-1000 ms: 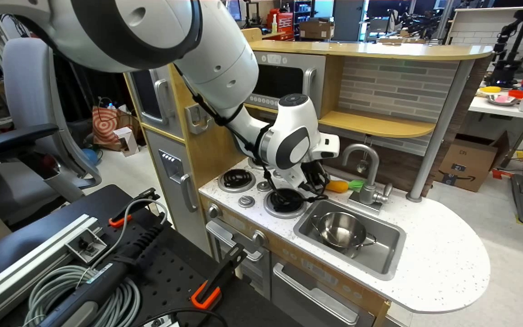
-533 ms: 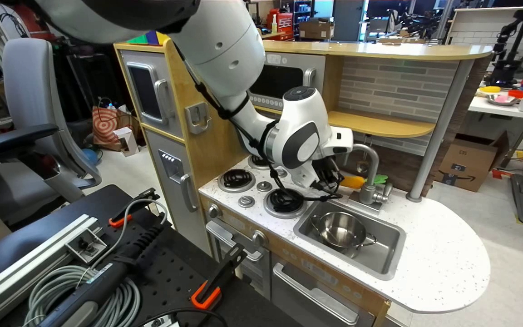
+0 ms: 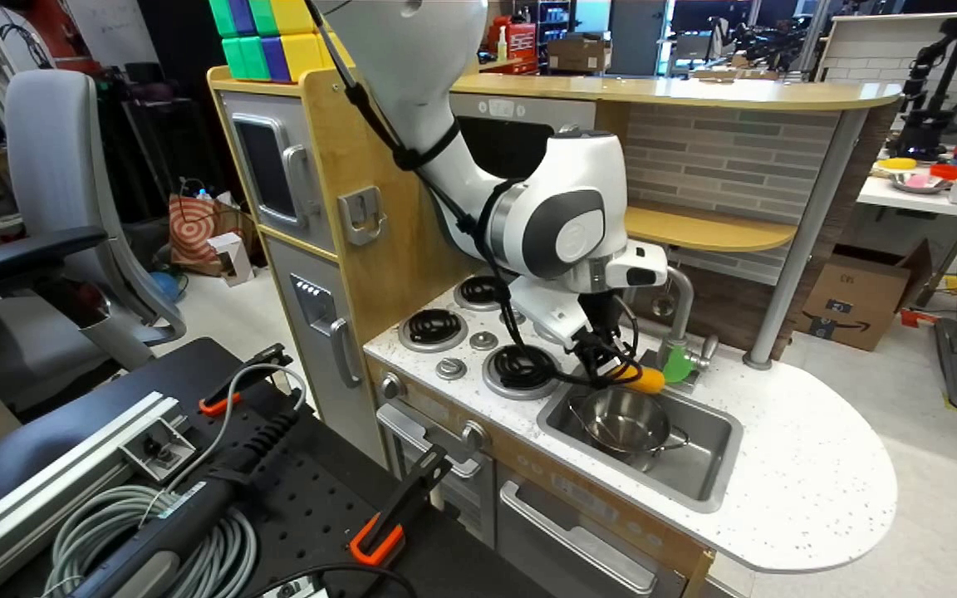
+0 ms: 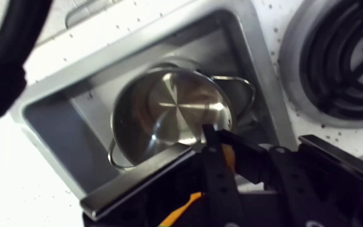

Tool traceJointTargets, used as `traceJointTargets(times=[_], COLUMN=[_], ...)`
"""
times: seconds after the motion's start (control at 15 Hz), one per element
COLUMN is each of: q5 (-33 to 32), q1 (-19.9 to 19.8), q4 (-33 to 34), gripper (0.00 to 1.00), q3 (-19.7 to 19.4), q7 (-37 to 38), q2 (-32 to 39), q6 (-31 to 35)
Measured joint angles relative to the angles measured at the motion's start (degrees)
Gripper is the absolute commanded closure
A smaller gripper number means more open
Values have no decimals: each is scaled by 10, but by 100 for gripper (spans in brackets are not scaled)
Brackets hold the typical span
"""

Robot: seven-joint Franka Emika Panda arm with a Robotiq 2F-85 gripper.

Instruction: Put the carrot plush toy inside the pot in the sink

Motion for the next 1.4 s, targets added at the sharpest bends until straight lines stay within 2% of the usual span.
traceJointTargets(times=[0.2, 0.27, 0.33, 0.4, 0.6, 0.93, 1.0, 1.4], q5=[-2, -3, -4, -5, -13, -22, -22, -41], q1=[-2, -4, -7, -10, -14, -15, -15, -18], q4=[-1, 1, 2, 2, 3, 0, -1, -35], gripper=[99, 69, 68, 63, 40, 4, 0, 0], q3=[-13, -14, -14, -14, -14, -14, -14, -13], q7=[0, 0, 0, 0, 0, -10, -13, -45], q2=[-11, -13, -15, -16, -19, -28, -31, -76], q6=[-102, -125, -143, -154, -174, -170, -169, -168])
